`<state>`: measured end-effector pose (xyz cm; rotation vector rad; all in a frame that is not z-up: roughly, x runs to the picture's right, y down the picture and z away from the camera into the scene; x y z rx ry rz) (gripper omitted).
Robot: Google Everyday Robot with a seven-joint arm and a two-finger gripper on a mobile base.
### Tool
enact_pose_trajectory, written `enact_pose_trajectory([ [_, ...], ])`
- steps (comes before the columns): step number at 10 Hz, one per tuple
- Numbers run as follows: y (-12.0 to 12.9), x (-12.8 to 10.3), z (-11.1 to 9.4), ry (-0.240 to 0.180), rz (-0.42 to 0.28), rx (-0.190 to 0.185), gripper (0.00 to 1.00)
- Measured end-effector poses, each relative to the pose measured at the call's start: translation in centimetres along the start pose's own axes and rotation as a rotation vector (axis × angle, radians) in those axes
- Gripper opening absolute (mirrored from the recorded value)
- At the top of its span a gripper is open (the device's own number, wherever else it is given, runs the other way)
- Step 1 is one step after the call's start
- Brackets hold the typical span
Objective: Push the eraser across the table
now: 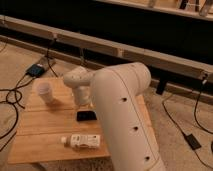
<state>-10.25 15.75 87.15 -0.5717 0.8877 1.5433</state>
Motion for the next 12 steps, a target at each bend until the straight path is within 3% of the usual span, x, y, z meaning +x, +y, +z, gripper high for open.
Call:
enact_pose_trajectory([
  [6,-3.0,0.9,0.6,0.015,0.065,0.002,0.8],
  [12,-7.6,3.4,1.0,0.025,0.152,-0.01,0.8],
])
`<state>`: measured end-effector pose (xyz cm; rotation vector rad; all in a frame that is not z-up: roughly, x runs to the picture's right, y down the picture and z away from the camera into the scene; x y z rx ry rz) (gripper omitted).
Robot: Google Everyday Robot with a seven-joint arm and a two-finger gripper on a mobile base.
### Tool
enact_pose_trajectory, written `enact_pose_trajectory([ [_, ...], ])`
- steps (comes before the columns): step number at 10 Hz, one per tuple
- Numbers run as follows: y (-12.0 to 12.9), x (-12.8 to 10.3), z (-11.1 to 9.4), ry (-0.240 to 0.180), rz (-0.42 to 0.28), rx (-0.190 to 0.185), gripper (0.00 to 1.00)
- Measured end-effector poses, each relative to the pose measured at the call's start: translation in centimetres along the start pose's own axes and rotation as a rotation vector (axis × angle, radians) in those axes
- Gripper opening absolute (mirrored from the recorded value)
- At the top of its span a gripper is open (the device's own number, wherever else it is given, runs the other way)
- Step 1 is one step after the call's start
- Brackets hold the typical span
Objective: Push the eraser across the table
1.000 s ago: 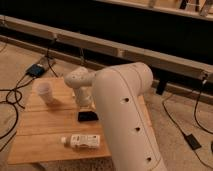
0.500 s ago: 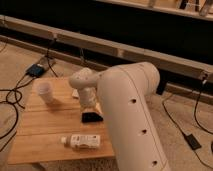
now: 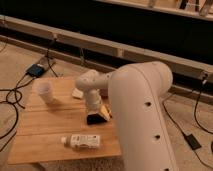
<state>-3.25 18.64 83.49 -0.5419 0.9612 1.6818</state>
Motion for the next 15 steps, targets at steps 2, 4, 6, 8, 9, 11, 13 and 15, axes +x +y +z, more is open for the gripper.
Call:
enact_pose_trajectory([
  [2,-1.5,0.7,0.4,0.008,0.025,-0.005,0.8],
  [4,-2.3,0.9,0.2,0.002,0.038,-0.021,0.8],
  [6,-1.4,0.7,-1.4,-0.037,0.026,-0.076,0.8],
  [8,-0.2,0.8,-3.2,-0.074,-0.004,-0.126,0.8],
  [9,-0.1,0.7,-3.5,-0.084,-0.013,-0.134,0.8],
  [11,0.2,0.3,-3.4,-0.086,-0.022,-0.131,0.8],
  [13,0.7,-0.5,-2.8,-0.08,-0.028,-0.121,0.8],
  [15,1.2,-1.6,-2.3,-0.075,-0.037,-0.11,0.8],
])
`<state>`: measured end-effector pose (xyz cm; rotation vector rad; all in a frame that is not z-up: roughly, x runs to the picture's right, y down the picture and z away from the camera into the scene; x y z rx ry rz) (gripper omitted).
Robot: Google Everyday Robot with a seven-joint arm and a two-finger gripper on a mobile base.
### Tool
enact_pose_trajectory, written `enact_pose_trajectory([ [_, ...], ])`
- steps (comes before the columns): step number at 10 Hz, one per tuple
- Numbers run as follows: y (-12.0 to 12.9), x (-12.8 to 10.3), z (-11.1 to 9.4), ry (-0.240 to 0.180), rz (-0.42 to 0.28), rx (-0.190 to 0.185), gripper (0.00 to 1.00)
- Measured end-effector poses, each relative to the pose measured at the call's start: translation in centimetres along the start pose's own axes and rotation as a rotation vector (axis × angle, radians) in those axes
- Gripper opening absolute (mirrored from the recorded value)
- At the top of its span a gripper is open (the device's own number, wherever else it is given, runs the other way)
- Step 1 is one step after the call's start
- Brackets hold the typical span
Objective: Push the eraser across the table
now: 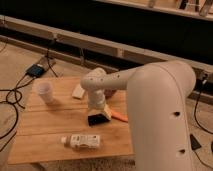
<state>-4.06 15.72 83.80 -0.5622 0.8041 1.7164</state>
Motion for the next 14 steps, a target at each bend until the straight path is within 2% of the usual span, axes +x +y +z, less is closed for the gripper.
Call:
enact_pose_trajectory([
  [4,0.2,-2.1,1.7,0.025,-0.01,0.038,0.8],
  [7,-0.3,-2.5,2.6,0.045,-0.003,0.057,0.8],
  [10,-1.4,-2.2,3.0,0.063,0.011,0.072,0.8],
  [14,-3.4,-0.6,3.5,0.086,0.038,0.083,0.8],
])
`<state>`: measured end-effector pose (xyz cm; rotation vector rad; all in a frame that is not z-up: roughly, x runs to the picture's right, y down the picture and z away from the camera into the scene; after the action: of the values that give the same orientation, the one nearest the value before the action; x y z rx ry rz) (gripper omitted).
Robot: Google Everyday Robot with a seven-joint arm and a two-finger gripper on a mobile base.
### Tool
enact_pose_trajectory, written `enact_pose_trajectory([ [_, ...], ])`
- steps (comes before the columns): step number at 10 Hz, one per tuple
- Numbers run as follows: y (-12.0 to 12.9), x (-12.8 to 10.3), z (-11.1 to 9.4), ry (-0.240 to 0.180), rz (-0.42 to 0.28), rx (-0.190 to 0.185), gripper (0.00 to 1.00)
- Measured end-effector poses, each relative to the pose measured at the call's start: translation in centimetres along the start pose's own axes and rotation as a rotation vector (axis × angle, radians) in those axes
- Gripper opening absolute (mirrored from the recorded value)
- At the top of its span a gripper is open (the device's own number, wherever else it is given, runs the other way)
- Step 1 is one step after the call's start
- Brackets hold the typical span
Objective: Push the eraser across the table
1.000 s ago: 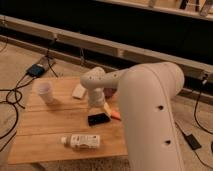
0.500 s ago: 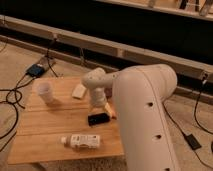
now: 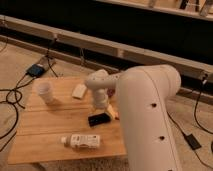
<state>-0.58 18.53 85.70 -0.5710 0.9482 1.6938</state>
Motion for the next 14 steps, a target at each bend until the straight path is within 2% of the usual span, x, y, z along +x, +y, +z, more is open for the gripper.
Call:
enact_pose_trajectory([
  [4,-1.8,2.5,1.4,0.018,0.023,-0.002,0.8],
  [9,-5.1,6.7,3.2,0.031,0.083,0.004,0.8],
  [12,-7.2,7.7,3.6,0.025,0.147,-0.011,0.8],
  [14,-7.0,7.9,3.7,0.026,0.141,-0.009,0.8],
])
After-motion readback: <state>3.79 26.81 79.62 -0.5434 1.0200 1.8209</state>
